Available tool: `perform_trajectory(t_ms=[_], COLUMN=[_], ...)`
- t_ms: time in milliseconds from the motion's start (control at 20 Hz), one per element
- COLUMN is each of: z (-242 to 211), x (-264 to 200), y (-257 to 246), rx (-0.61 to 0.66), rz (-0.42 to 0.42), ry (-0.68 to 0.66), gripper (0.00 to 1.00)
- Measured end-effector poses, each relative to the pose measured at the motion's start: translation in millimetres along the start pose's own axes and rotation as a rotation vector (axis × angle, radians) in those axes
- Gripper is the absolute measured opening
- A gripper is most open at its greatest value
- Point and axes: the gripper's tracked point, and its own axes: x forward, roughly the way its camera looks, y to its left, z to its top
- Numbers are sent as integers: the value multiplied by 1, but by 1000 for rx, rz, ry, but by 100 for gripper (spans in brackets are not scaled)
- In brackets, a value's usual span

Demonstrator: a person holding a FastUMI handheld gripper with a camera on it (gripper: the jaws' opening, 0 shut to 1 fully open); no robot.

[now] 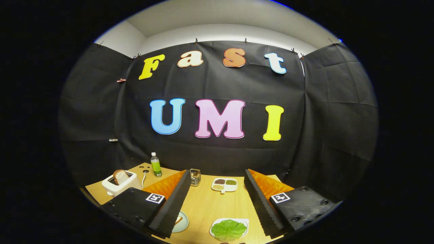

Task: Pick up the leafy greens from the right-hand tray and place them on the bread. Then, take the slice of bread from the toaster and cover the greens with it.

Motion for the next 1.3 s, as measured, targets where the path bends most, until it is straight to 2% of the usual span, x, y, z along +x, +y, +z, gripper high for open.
perform_trajectory(t_ms=[450,850,1300], z=[-11,-22,-77], x=[-9,-10,7], y=[-16,-11,-22], rx=[12,3,-15], rz=[-38,-26,-6], ry=[28,49,165], gripper=[97,98,98])
